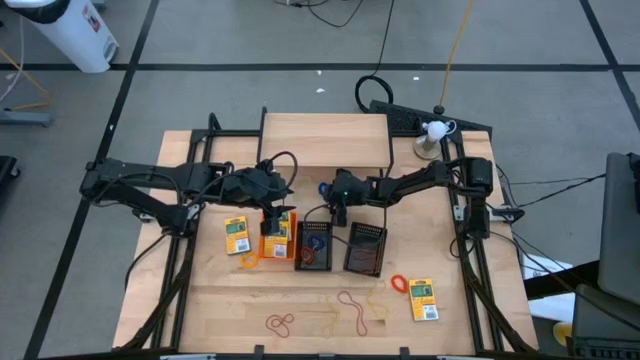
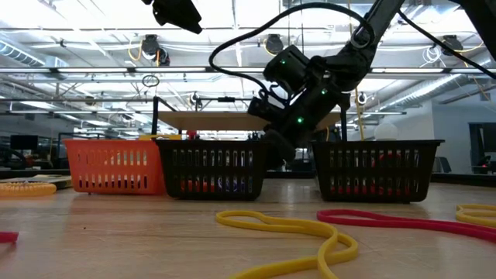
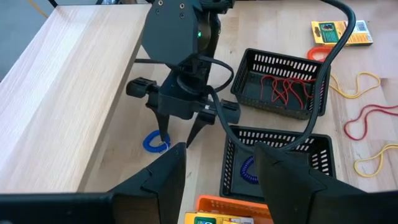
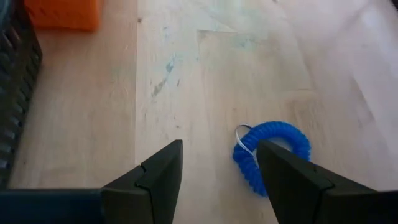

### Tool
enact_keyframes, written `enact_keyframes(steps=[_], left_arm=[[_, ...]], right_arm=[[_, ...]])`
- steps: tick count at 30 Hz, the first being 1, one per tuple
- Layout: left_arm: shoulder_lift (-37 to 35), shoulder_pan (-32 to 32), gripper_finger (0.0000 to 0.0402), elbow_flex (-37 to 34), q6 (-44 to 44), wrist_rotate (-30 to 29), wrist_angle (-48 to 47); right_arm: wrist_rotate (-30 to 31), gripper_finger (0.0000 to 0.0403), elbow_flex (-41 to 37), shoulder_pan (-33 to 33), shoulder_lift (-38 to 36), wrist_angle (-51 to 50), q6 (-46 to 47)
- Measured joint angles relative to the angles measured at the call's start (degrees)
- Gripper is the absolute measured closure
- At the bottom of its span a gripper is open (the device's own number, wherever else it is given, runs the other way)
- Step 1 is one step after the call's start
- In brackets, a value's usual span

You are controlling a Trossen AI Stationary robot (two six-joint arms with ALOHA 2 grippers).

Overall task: Pick & Place Office Desk Supplies
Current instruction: Put the blue spring rubber band into the left black bin

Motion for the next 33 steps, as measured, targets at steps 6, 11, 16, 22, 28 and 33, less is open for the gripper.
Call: enact_keyframes(steps=[6,11,16,22,28,33], left_arm=[[0.0,0.0,0.0215,0.0,0.0,0.0,0.0],[0.0,0.0,0.0215,0.0,0.0,0.0,0.0],[0.0,0.0,0.0215,0.0,0.1,0.1,0.0],[0.0,0.0,0.0215,0.0,0.1,0.1,0.0],[0.0,0.0,0.0215,0.0,-0.2,0.1,0.0],[0.0,0.0,0.0215,0.0,-0.3,0.1,0.0]], right_arm=[[-0.2,0.0207,0.0,-0.9,0.0,-0.7,-0.1],[-0.7,0.0207,0.0,-1.5,0.0,-1.7,0.9],[-2.2,0.0207,0.0,-1.5,0.2,-2.6,1.8],[-5.0,0.0211,0.0,-2.0,0.2,-3.5,4.6],[-9.0,0.0271,0.0,-2.0,0.2,-4.0,7.5],[-10.3,0.0343,0.1,-2.0,0.2,-6.6,9.6]])
